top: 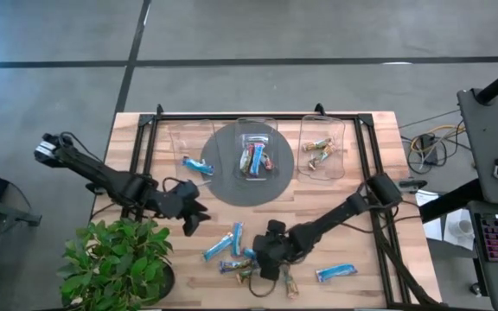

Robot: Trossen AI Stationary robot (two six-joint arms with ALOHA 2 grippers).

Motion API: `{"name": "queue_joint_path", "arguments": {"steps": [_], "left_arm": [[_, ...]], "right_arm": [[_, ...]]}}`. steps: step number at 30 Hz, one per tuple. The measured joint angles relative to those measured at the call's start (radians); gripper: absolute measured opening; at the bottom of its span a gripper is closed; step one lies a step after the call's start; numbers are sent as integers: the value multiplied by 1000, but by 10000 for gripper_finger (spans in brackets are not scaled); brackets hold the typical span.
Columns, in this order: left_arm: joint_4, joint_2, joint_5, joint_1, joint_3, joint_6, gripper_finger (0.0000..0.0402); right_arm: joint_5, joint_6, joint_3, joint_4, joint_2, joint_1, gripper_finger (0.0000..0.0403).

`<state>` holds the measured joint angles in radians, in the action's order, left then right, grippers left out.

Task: Pick and place Granola Bars by type
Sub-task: Put the red granola bar into the middle transparent bin

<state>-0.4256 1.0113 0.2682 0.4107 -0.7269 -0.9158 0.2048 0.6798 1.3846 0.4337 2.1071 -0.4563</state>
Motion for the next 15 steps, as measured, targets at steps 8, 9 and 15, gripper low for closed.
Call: {"name": "queue_joint_path", "arguments": {"steps": [8,9,15], "left_arm": [[0,-33,4,0,32,53,147],[-2,-33,4,0,33,57,147],[0,-32,38,0,36,71,147]], "right_arm": [[-46,48,-2,24,-76,104,70],[-42,56,-3,22,-106,122,54],[244,147,-5,32,-318,208,22]]}}
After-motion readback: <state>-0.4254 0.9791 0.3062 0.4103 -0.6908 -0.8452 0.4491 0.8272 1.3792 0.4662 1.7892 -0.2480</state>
